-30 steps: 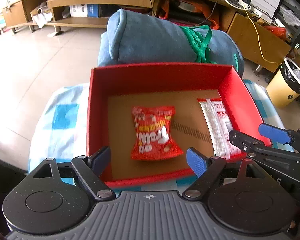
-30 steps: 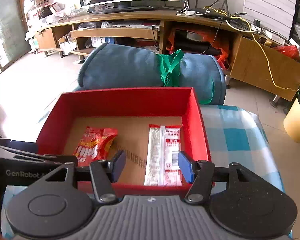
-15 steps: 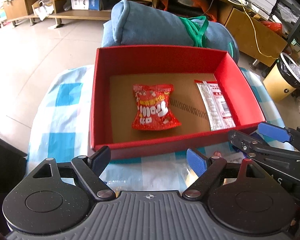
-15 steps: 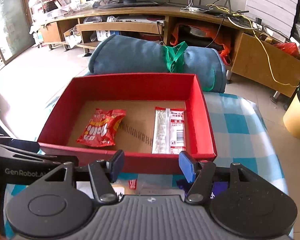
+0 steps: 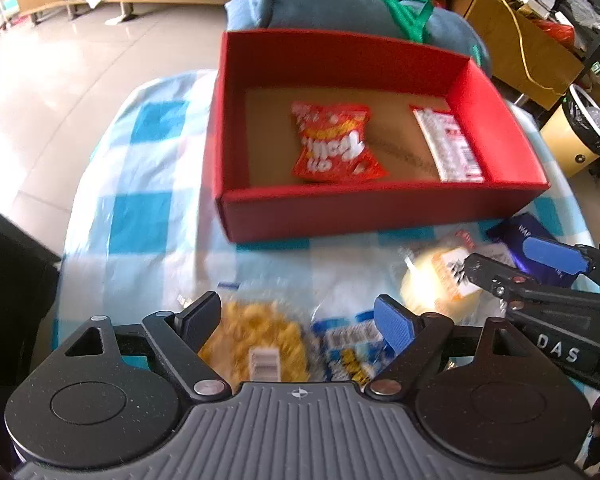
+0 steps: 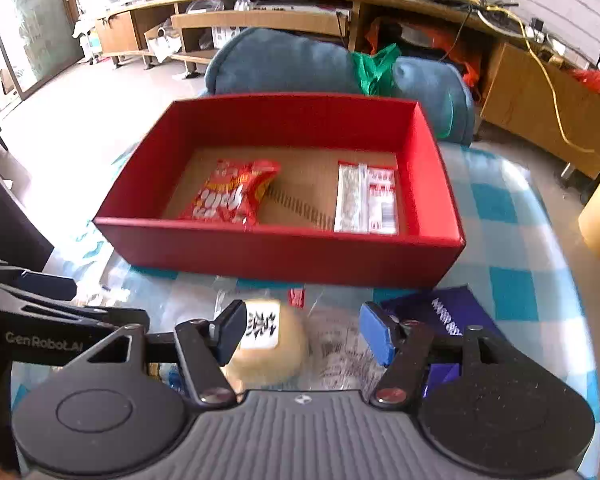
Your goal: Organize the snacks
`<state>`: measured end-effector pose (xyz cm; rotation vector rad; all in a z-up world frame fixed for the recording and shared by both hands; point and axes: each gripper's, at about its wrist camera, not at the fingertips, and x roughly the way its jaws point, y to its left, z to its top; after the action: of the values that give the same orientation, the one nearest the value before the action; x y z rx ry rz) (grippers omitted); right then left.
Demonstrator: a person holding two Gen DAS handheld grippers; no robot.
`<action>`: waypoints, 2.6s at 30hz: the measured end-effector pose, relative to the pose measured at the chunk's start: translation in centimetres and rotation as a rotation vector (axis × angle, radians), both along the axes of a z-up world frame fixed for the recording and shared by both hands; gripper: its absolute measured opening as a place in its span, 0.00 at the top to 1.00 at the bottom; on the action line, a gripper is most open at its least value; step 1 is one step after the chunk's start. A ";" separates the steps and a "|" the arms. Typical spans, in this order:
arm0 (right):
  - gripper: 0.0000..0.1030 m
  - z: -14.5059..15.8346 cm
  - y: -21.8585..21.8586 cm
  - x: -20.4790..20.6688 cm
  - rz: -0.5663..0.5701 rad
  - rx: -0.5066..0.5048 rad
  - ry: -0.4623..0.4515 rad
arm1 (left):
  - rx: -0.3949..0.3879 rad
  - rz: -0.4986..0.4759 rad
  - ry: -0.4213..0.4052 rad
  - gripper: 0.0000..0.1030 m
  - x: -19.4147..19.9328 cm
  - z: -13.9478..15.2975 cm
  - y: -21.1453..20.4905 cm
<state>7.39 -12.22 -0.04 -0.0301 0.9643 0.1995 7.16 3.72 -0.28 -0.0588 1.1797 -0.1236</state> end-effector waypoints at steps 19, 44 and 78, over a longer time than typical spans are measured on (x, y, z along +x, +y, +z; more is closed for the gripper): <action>0.38 -0.4 0.0 -0.6 0.009 0.016 0.040 | 0.014 0.094 0.079 0.06 -1.5 -2.6 2.3; 0.37 -1.1 1.1 1.2 0.035 0.051 0.072 | -0.010 0.118 0.122 0.21 -1.6 -3.5 3.2; 0.47 -1.6 1.9 -1.7 0.061 -0.042 0.052 | -0.014 0.052 0.063 0.22 -3.0 -1.7 1.9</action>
<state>5.71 -10.36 -1.69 -0.0937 1.0203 0.2368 4.17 5.66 -1.95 -0.1061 1.2393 -0.0847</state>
